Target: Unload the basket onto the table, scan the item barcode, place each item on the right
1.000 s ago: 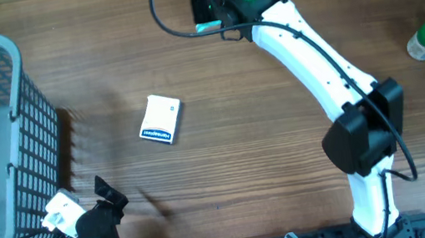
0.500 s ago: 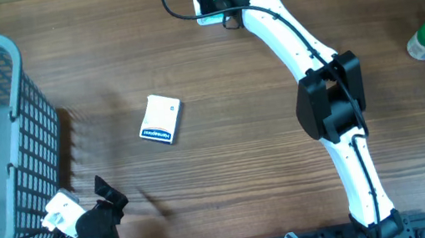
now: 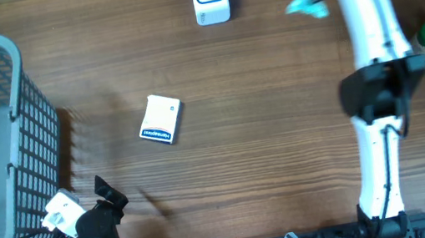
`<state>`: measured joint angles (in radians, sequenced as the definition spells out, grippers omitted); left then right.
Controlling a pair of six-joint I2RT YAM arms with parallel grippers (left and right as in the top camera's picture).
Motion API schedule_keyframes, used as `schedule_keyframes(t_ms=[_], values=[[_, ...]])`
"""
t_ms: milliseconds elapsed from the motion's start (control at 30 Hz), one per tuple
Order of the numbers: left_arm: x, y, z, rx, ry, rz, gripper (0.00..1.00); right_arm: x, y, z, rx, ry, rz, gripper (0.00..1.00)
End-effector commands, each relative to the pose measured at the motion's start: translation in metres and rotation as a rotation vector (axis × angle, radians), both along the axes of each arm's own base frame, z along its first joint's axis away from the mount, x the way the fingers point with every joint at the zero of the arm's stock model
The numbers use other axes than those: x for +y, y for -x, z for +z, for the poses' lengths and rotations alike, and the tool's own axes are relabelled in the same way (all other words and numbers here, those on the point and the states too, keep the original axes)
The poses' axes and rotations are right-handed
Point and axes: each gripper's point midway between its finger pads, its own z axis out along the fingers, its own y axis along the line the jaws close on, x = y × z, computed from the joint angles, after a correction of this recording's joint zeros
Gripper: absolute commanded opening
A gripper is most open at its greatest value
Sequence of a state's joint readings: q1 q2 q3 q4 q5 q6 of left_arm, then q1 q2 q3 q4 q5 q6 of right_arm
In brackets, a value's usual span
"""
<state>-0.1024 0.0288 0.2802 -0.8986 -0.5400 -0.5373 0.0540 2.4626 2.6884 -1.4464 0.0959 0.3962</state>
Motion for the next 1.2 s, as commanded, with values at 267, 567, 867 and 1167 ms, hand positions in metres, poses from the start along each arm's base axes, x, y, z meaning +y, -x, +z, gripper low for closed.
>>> schedule_keyframes(t_ms=[267,567,867,1167], values=[[0.001,0.0,0.0,-0.005,0.002,0.005,1.0,-0.244,0.031,-0.095,0.048,-0.045,-0.578,0.99],[0.001,0.0,0.0,-0.005,0.002,0.005,1.0,0.053,0.045,0.074,-0.04,-0.393,0.006,1.0],[0.001,0.0,0.0,-0.005,0.002,0.005,1.0,0.353,0.166,-0.057,0.232,-0.319,0.452,0.99],[0.001,0.0,0.0,-0.005,0.003,0.006,1.0,0.396,0.176,-0.12,0.223,-0.282,0.288,0.99]])
